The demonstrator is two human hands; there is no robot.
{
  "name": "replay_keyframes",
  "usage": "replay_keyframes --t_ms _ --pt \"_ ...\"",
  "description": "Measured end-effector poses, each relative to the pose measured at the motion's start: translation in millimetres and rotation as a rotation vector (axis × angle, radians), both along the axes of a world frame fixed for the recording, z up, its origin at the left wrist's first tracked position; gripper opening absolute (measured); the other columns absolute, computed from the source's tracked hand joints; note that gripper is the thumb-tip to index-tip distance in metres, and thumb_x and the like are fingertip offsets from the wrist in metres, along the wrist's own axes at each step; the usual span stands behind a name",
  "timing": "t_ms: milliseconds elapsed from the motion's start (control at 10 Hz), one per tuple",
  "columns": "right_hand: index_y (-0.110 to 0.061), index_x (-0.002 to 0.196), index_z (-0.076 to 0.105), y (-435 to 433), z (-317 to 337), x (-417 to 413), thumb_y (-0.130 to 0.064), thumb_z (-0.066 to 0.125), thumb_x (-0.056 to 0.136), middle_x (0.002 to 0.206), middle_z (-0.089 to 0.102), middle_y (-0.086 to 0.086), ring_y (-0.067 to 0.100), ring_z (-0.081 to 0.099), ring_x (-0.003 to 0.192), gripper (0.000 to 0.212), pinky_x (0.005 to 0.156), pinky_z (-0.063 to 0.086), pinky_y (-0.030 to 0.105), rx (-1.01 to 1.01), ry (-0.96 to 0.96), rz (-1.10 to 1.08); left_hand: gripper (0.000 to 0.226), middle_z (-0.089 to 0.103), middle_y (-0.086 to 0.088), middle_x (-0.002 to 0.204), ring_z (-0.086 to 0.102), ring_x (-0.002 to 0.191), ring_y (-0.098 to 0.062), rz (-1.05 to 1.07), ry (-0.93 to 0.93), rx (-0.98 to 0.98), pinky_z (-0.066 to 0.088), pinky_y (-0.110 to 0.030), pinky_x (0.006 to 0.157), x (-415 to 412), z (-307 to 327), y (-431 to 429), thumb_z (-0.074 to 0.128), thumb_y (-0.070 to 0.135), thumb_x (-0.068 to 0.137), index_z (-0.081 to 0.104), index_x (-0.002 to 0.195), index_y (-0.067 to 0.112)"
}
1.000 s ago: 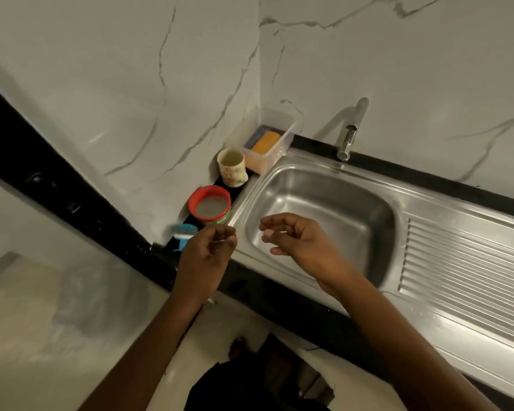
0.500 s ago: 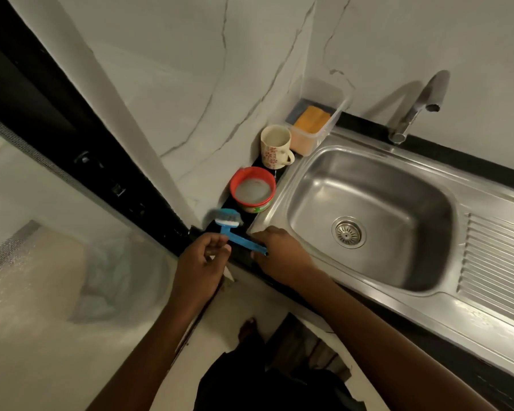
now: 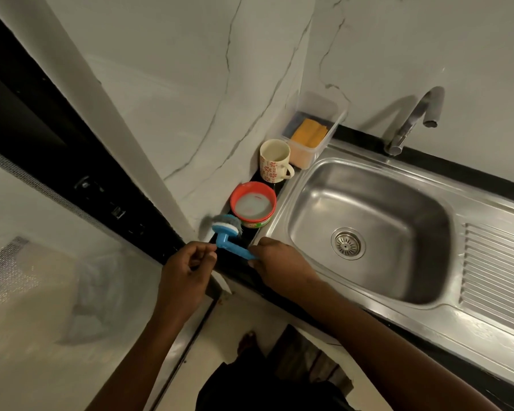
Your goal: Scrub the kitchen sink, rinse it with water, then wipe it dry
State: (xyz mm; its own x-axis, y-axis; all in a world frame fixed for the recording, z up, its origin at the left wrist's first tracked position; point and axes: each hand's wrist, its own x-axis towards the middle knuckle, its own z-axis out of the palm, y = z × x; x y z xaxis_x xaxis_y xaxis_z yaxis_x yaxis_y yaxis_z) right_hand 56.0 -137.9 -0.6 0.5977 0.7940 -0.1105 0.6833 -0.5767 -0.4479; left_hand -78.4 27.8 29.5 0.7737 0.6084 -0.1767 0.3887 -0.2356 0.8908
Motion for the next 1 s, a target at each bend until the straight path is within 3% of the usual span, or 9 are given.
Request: replay_keyframes --t_ms 200,300,400,500,600,700,800,1000 --pt "-0.020 0.113 0.079 -6 15 19 -0.034 0.067 0.101 0.090 0.075 -0.003 0.013 0.069 0.079 0.022 0.075 0.058 0.032 0.348 0.420 -0.267 0.010 0.075 0.008 0.093 0.070 0.090 -0.003 -0.031 -0.056 -0.025 0.055 -0.023 0.077 19 5 -7 0.067 0.021 0.100 0.074 0.107 0.023" --pt "-0.012 0.110 0.081 1 15 28 -0.025 0.071 0.099 0.086 0.077 -0.002 0.005 0.068 0.074 0.020 0.070 0.055 0.017 0.557 0.763 -0.495 0.011 0.076 0.008 0.095 0.071 0.092 -0.006 -0.056 -0.080 -0.029 0.058 -0.027 0.081 31 6 -9 0.067 0.020 0.100 0.074 0.107 0.023" --pt "-0.003 0.111 0.078 10 12 34 -0.019 0.072 0.099 0.082 0.075 -0.001 0.009 0.070 0.082 0.021 0.077 0.059 0.023 0.723 1.130 -0.660 0.011 0.077 0.009 0.097 0.072 0.095 -0.007 -0.082 -0.092 -0.033 0.060 -0.031 0.084 40 4 -9 0.067 0.020 0.101 0.074 0.108 0.024" --pt "0.001 0.114 0.075 18 7 37 -0.018 0.071 0.098 0.086 0.076 0.003 0.020 0.072 0.096 0.025 0.092 0.061 0.035 0.757 1.301 -0.748 0.011 0.076 0.012 0.098 0.071 0.095 -0.003 -0.094 -0.093 -0.009 0.059 -0.027 0.084 47 5 -9 0.067 0.021 0.100 0.074 0.108 0.023" --pt "0.001 0.115 0.075 25 -1 37 -0.020 0.073 0.098 0.101 0.077 0.011 0.020 0.074 0.096 0.028 0.095 0.060 0.039 0.732 1.333 -0.830 0.010 0.076 0.014 0.097 0.071 0.094 -0.001 -0.114 -0.082 0.025 0.058 -0.024 0.082 53 4 -8 0.067 0.022 0.100 0.074 0.107 0.023" --pt "0.000 0.114 0.075 26 -7 34 -0.023 0.075 0.096 0.101 0.078 0.012 0.019 0.077 0.092 0.029 0.088 0.064 0.036 0.701 1.289 -0.869 0.009 0.075 0.016 0.095 0.069 0.093 0.002 -0.137 -0.075 0.046 0.055 -0.019 0.079 59 5 -6 0.066 0.022 0.100 0.074 0.104 0.027" --pt "-0.005 0.110 0.078 23 -7 31 -0.033 0.077 0.094 0.099 0.080 0.009 0.020 0.079 0.092 0.032 0.078 0.064 0.032 0.633 1.187 -0.876 0.013 0.074 0.019 0.093 0.068 0.093 0.008 -0.175 -0.089 0.060 0.053 -0.009 0.072 66 8 -7 0.065 0.021 0.101 0.071 0.101 0.033" --pt "-0.018 0.083 0.080 13 -12 31 -0.055 0.071 0.093 0.078 0.074 0.001 0.018 0.073 0.077 0.039 0.085 0.064 0.048 0.424 0.795 -0.778 0.014 0.075 0.014 0.101 0.069 0.097 0.007 -0.239 -0.133 0.085 0.054 -0.008 0.078 81 7 -8 0.065 0.023 0.102 0.073 0.112 0.018"
